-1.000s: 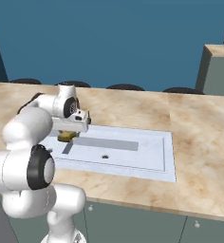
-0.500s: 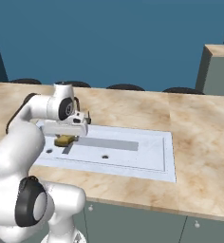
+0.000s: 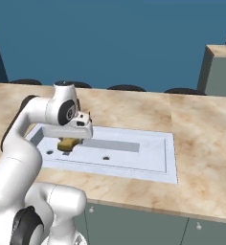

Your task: Pick up the bar soap and sponge from the sink, and place them back in the cabinet, and close the cabinet doors.

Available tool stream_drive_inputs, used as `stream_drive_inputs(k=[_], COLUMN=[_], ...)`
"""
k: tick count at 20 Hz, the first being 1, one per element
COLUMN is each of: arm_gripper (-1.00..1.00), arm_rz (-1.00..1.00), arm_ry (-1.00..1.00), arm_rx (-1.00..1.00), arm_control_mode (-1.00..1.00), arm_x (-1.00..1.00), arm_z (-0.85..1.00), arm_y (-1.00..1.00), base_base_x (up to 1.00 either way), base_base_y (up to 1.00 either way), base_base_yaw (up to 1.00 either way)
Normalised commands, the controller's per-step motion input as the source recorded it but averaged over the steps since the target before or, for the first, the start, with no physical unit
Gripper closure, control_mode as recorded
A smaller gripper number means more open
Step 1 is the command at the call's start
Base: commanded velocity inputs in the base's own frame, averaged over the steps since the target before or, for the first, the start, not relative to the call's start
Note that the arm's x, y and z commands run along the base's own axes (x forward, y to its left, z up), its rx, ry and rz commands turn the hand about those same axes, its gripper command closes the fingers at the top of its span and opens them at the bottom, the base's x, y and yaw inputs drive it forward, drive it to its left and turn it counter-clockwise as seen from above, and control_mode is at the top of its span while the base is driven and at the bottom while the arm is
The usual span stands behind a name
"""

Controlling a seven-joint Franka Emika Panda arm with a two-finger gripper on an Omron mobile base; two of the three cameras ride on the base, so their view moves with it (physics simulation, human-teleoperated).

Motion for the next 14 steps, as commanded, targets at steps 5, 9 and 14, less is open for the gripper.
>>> stream_drive_inputs(k=[5,9,14], arm_gripper=[1.00,1.00,1.00], arm_rz=[0.00,0.00,0.00], arm_ry=[0.00,0.00,0.00], arm_rx=[0.00,0.00,0.00], arm_control_mode=[-1.00,-1.00,-1.00], arm_x=[-0.06,-0.04,-0.17], arm_z=[0.46,0.58,0.54], arm_y=[-0.27,-0.22,-0.18], base_base_x=[0.00,0.00,0.00], base_base_y=[0.00,0.00,0.00], base_base_yaw=[0.00,0.00,0.00])
